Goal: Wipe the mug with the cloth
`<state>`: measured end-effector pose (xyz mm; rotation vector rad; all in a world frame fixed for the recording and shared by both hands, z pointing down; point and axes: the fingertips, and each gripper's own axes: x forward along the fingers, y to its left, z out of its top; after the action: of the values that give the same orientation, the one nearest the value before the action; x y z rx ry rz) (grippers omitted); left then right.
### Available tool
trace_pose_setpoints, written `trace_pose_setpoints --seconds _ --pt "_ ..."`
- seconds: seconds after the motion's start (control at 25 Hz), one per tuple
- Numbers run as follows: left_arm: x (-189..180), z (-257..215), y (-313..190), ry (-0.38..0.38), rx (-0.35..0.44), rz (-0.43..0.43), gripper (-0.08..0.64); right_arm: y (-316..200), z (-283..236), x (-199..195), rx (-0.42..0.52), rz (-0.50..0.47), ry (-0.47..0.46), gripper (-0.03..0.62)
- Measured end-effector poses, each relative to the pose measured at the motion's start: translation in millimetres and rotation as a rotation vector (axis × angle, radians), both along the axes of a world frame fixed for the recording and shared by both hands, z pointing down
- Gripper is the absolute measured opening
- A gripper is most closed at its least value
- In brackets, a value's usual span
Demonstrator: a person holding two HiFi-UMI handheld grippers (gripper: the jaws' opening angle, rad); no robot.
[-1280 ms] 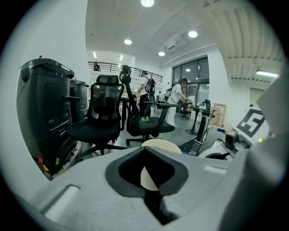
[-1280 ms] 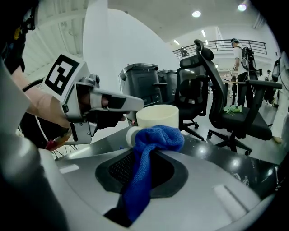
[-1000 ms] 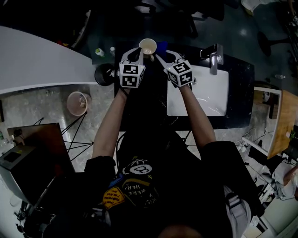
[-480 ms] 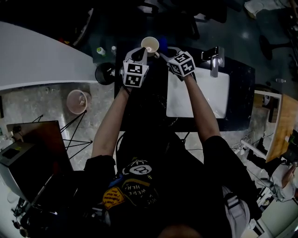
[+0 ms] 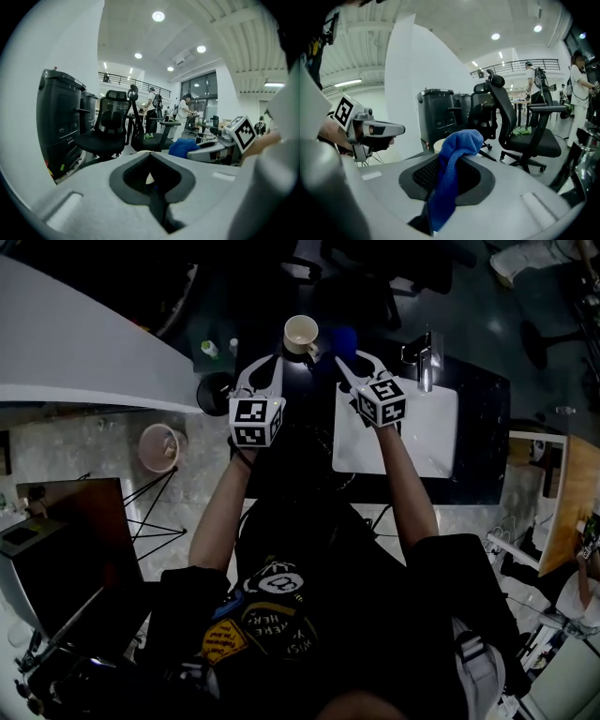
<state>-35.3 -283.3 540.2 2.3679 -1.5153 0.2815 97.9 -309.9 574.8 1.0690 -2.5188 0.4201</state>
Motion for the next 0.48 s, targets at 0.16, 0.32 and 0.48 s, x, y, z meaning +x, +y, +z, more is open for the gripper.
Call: trace_pose_setpoints --seconds 0.16,0.32,0.48 --pt "-9.3 -31.8 57.7 0.014 0.044 -0.052 0.005 52.3 -47.0 11.0 0.090 0.042 -0.080 0.078" --pt "-9.4 -54.0 108.2 0.022 0.073 -0.077 0.005 107.6 -83.1 16.1 0.152 0.067 -0.157 0.078" --pt "-9.7 -68.1 137.1 -0.006 0.113 -0.074 0.006 150.1 -100.4 15.4 0.183 0.103 -0.183 0.077"
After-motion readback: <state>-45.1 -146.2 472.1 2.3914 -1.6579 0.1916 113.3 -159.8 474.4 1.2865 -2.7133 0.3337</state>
